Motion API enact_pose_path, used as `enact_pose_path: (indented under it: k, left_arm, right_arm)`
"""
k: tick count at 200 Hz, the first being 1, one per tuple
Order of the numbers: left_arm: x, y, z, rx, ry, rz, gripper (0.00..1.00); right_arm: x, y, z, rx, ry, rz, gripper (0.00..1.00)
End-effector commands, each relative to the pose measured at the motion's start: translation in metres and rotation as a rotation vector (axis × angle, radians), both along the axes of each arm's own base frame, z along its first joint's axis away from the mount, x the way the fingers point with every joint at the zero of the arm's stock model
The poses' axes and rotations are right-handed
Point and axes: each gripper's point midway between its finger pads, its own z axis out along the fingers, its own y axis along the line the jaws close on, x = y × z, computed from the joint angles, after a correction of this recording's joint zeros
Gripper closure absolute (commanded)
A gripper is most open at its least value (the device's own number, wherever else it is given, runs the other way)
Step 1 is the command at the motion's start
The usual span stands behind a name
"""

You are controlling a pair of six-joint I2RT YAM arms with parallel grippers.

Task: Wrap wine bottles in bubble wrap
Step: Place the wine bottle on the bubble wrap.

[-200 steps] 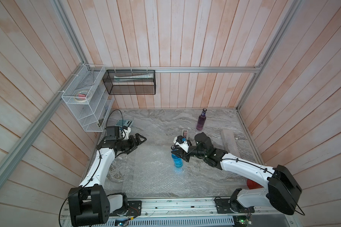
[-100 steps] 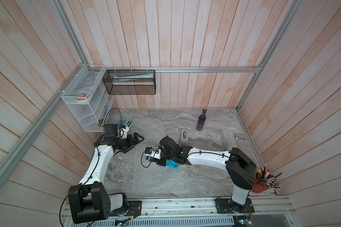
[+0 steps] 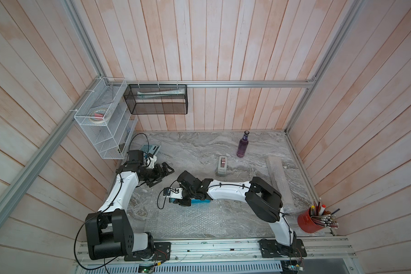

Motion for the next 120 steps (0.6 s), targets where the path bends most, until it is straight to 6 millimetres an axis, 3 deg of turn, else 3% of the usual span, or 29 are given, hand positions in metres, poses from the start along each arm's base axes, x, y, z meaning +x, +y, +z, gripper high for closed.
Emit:
enact_pose_path:
  k: [1,28,59,92,120]
  left_arm:
    - [0.007,0.004,0.005,0.021,-0.032,-0.010,0.00]
    - [0.006,0.003,0.004,0.007,-0.014,0.003,0.00]
    - [-0.005,-0.005,0.002,-0.052,0.021,0.021,0.00]
    - [-0.025,-0.015,-0.005,-0.058,0.054,0.026,0.00]
    - [-0.041,-0.021,-0.020,-0.065,0.099,0.049,0.00]
  right_arm:
    - [0.010,0.014,0.030,0.075,0.035,-0.026,0.56]
    - [0.030,-0.004,0.076,0.212,0.035,-0.085,0.44]
    - [-0.001,-0.046,0.091,0.262,-0.002,-0.022,0.41]
    - [-0.055,-0.092,0.068,0.236,0.023,0.061,0.41]
    - [-0.092,-0.108,0.035,0.161,0.021,0.130,0.40]
